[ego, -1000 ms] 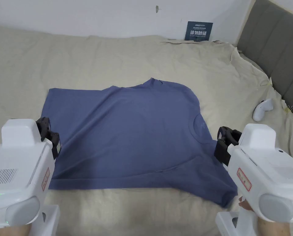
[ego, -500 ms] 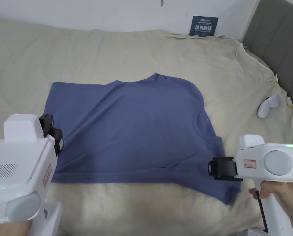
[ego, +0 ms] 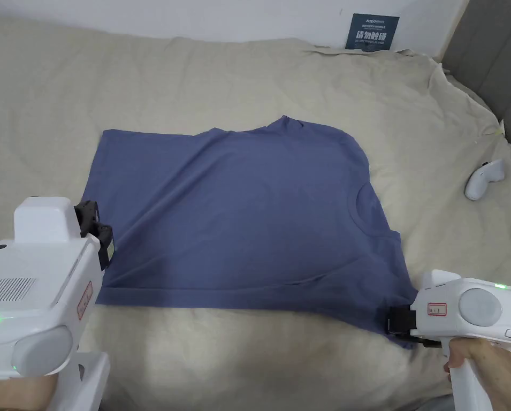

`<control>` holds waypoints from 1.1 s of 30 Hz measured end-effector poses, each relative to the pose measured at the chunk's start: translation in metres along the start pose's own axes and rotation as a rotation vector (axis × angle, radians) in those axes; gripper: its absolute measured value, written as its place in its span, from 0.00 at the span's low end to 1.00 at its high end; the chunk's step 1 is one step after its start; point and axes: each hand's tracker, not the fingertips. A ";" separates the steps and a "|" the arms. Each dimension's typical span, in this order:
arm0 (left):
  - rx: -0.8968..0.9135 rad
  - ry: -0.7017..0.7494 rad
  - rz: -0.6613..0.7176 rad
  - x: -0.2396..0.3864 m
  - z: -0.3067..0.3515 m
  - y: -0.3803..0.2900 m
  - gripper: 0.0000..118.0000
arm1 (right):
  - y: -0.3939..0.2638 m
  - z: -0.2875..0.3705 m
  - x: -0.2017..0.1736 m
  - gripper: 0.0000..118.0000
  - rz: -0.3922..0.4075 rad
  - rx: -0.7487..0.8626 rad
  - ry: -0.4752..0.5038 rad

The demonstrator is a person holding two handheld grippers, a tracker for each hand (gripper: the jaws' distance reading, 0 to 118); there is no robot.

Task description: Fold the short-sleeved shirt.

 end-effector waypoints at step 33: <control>-0.690 -0.071 0.048 -0.112 -0.067 -0.046 0.78 | 0.004 0.017 -0.015 0.04 0.030 0.023 -0.008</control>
